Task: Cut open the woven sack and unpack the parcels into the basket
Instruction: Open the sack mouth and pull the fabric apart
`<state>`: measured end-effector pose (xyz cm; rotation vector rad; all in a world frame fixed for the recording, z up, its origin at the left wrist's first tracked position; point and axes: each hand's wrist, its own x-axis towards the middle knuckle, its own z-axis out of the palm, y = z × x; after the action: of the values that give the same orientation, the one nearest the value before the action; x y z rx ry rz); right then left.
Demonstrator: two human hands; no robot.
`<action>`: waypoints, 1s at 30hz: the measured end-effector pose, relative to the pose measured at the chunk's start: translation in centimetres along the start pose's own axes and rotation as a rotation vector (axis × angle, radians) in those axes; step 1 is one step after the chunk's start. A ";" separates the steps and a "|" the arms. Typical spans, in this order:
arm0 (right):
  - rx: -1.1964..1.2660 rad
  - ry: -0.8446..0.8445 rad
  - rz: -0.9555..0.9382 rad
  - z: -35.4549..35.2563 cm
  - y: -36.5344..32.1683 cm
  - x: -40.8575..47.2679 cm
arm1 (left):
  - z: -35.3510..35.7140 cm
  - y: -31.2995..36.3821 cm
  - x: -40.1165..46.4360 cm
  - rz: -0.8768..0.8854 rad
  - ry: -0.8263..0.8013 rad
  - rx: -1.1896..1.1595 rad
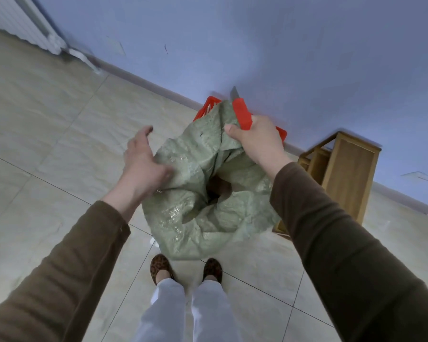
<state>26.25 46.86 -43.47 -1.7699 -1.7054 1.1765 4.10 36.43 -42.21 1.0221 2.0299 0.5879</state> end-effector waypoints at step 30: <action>-0.429 0.145 -0.171 1.5 -2.2 -0.8 | 4.6 0.1 -0.2 0.512 0.094 0.147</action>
<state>23.83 46.09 -42.37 -1.8414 -2.0825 0.6246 7.98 36.58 -44.77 1.6514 1.9118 0.7664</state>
